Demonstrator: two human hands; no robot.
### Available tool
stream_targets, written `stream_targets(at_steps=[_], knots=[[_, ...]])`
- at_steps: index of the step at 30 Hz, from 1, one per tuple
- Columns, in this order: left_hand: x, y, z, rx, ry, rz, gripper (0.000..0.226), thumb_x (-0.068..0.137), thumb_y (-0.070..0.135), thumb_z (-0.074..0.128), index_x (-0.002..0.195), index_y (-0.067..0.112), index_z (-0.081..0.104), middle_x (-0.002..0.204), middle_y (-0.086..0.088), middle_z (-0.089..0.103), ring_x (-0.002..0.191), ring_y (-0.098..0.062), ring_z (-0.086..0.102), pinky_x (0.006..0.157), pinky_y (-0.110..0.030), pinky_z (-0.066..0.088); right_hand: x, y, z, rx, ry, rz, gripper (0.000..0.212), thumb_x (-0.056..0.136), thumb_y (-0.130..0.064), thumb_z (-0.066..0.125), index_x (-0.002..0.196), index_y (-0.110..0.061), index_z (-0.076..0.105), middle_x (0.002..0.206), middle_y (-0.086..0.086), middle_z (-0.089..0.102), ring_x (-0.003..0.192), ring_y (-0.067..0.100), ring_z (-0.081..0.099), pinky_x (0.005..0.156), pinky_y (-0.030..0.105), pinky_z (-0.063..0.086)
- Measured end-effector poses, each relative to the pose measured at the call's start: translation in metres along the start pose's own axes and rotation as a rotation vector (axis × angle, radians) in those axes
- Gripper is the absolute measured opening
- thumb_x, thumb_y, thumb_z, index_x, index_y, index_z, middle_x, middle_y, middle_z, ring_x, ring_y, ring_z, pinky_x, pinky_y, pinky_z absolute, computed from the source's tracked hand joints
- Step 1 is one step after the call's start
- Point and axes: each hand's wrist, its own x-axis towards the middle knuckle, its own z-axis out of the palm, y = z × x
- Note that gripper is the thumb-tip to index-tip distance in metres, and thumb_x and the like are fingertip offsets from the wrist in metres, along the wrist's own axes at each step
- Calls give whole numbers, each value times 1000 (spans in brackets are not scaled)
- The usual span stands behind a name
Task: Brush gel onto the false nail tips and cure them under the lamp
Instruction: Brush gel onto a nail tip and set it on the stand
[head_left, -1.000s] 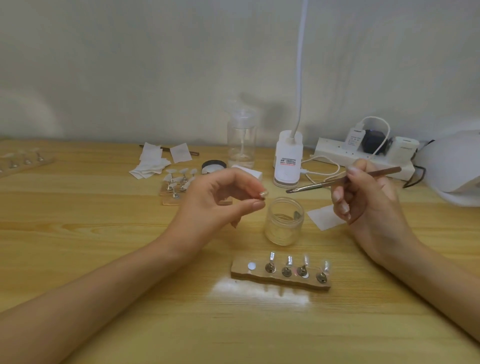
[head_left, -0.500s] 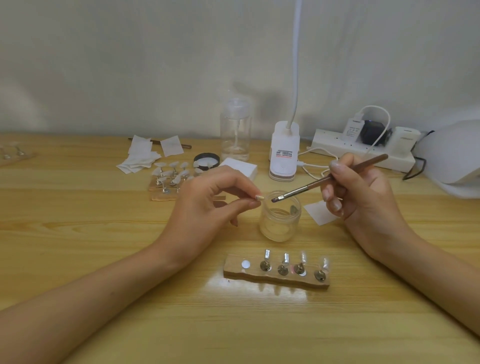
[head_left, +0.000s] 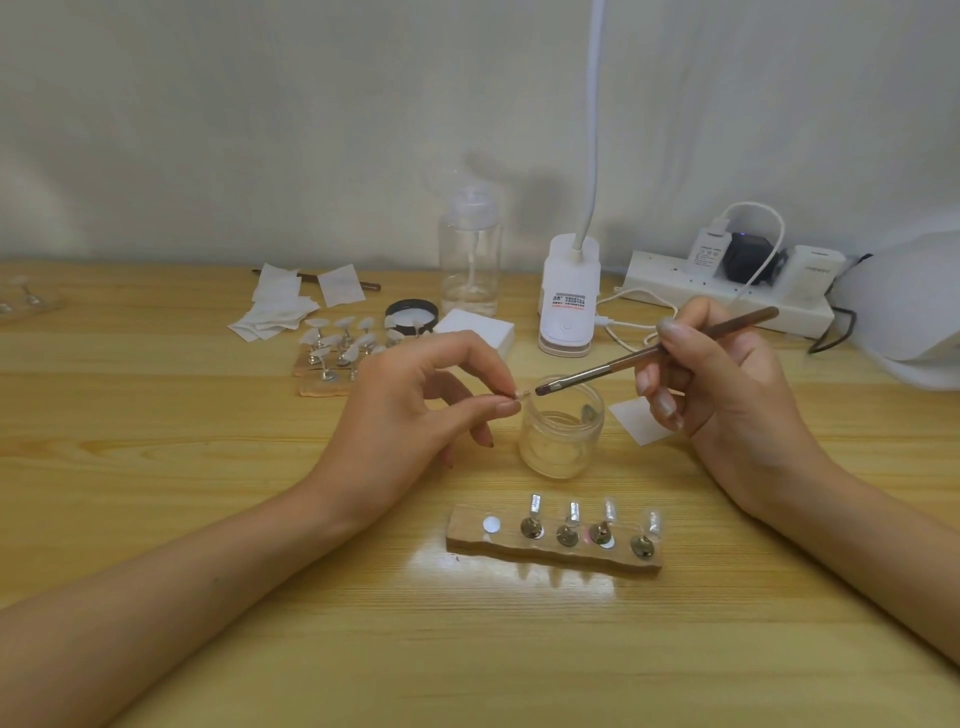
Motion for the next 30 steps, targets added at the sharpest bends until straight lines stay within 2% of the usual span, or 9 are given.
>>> stream_targets(at_steps=[3, 6, 11, 14, 16, 18, 22, 26, 30], knots=[[0, -1, 1, 29, -4, -2, 12, 83, 9, 79, 81, 19, 72, 82, 12, 69, 56, -14, 67, 43, -19, 45, 0, 0, 0, -12, 9, 7, 21, 84, -28, 63, 75, -19, 47, 60, 5, 62, 45, 12, 48, 43, 18, 39], [0, 0, 1, 69, -6, 17, 10, 83, 13, 79, 83, 20, 73, 81, 19, 69, 51, -12, 64, 52, -12, 45, 0, -1, 1, -19, 11, 7, 28, 77, -37, 68, 76, -19, 46, 61, 5, 62, 45, 12, 48, 44, 17, 39], [-1, 3, 1, 122, -1, 56, 8, 85, 16, 78, 84, 22, 72, 80, 26, 66, 48, -10, 58, 55, -11, 45, -1, -1, 2, -45, -3, 10, 24, 78, -37, 69, 74, -21, 50, 63, 6, 65, 46, 12, 49, 44, 18, 39], [0, 3, 1, 114, 2, 49, 4, 83, 25, 75, 83, 23, 72, 82, 22, 66, 49, -9, 57, 56, -10, 43, -2, 0, 1, -54, 35, 22, 23, 86, -29, 67, 76, -20, 49, 61, 5, 63, 45, 11, 48, 43, 17, 38], [0, 3, 0, 126, 0, 57, 4, 83, 24, 76, 84, 21, 73, 84, 20, 67, 49, -8, 56, 57, -8, 41, -1, -1, 0, -38, 63, 27, 23, 82, -30, 68, 74, -20, 48, 59, 5, 62, 44, 11, 46, 42, 17, 38], [-1, 4, 1, 151, -4, 72, 4, 84, 22, 76, 84, 21, 73, 86, 19, 68, 51, -8, 56, 58, -7, 40, -1, -2, 0, -26, 54, 24, 27, 82, -33, 71, 72, -22, 49, 60, 5, 63, 44, 11, 46, 43, 17, 38], [-2, 4, 1, 166, 5, 67, 5, 82, 30, 74, 84, 26, 73, 89, 16, 69, 55, -9, 54, 61, -7, 40, -2, -1, 2, -62, 17, 17, 24, 90, -27, 65, 74, -20, 48, 63, 5, 65, 45, 12, 47, 43, 18, 37], [-2, 3, 1, 171, 3, 58, 4, 83, 25, 77, 83, 26, 73, 88, 17, 69, 56, -7, 52, 61, -7, 38, -1, -2, 1, -37, 69, 40, 22, 81, -30, 65, 76, -18, 46, 59, 5, 62, 43, 10, 44, 40, 17, 34], [-2, 3, 1, 171, -7, 59, 7, 81, 32, 74, 83, 26, 73, 87, 15, 69, 57, -6, 51, 61, -7, 37, -1, -2, 2, -49, 10, 21, 25, 80, -36, 69, 72, -23, 49, 63, 6, 65, 44, 12, 46, 41, 17, 36]])
